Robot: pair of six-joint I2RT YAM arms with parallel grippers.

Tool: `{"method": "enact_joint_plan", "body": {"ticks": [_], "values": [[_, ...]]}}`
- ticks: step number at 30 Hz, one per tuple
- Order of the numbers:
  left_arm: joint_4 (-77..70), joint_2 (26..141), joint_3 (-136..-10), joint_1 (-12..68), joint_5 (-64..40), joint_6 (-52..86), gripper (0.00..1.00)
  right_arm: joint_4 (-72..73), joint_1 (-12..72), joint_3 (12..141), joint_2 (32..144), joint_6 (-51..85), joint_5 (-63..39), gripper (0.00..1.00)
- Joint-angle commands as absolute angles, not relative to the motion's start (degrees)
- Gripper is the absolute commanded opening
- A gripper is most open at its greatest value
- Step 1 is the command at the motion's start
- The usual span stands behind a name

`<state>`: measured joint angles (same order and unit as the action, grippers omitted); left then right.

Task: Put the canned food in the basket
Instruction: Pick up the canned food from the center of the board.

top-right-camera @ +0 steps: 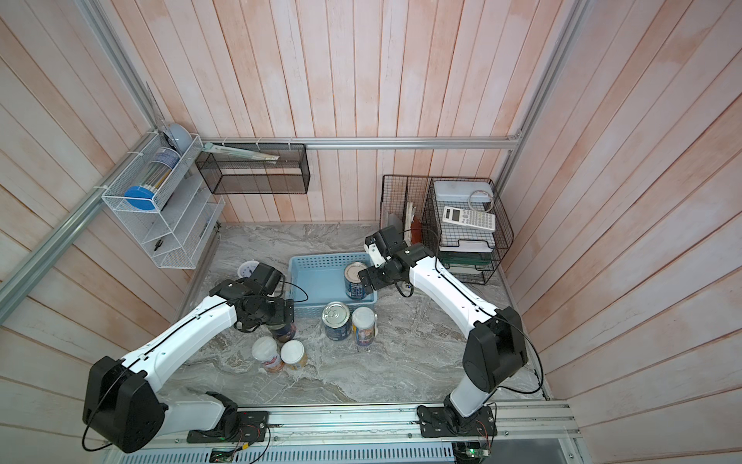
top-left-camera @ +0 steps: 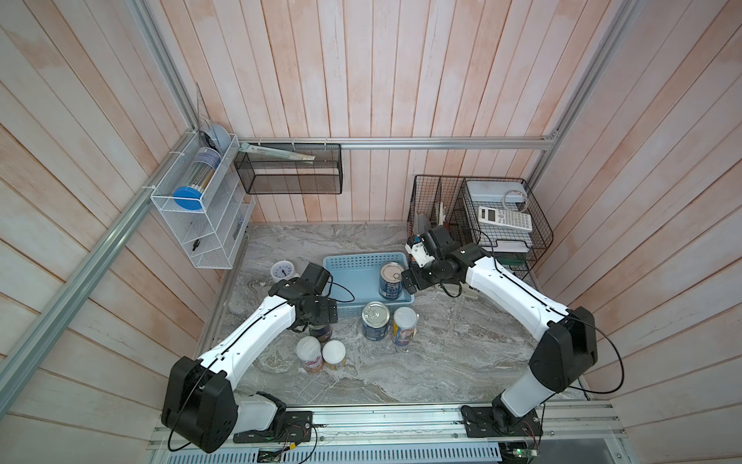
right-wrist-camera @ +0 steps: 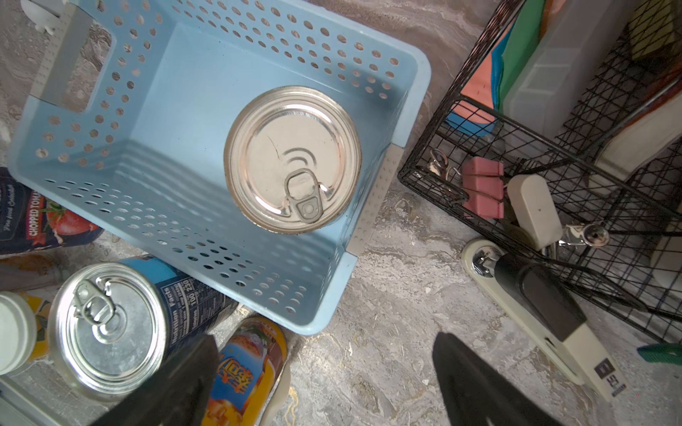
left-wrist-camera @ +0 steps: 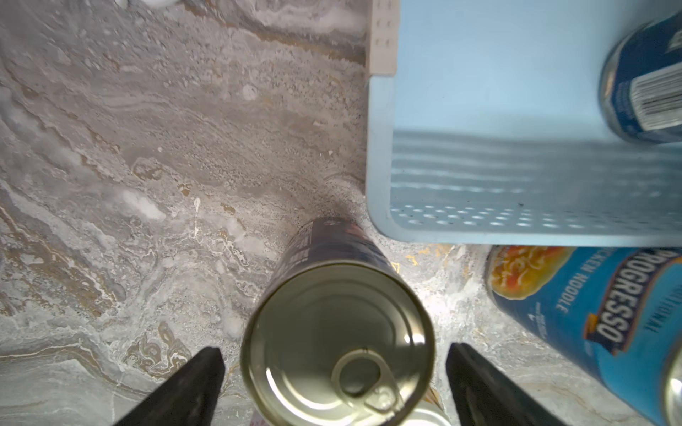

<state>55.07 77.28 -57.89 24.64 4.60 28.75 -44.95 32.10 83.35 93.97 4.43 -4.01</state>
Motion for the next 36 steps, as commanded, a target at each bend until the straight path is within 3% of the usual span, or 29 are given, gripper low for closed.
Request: {"method": "enact_joint_plan", "body": {"ticks": [1,6,10,12,20,27,36], "values": [[52.47,78.96,-56.01,24.48,3.2,29.17,1.0,-44.27,31.94,83.06,94.36,4.31,-4.92,0.98],[50.82,80.54,-55.92,24.42,3.78,28.38,0.99,-43.75,31.99,82.71,94.66,4.26,-5.1,0.98],[50.95,80.17,-57.08,24.36,3.48,27.63,0.69,-43.76,31.96,82.53,94.94,4.04,-4.87,0.98],[51.93,79.6,-57.44,24.42,3.88,27.3,0.6,-43.69,31.97,82.31,94.77,4.04,-4.6,0.98],[57.17,74.28,-62.18,24.46,4.33,27.04,0.51,-42.34,31.99,80.73,94.29,4.31,-4.39,0.98],[67.23,72.22,-80.92,24.48,10.03,24.61,0.46,-41.79,31.92,80.3,94.28,4.39,-4.73,0.98],[67.75,87.42,-104.0,24.41,7.64,18.34,0.47,-41.92,31.92,80.21,92.83,4.84,-4.33,0.98]]}}
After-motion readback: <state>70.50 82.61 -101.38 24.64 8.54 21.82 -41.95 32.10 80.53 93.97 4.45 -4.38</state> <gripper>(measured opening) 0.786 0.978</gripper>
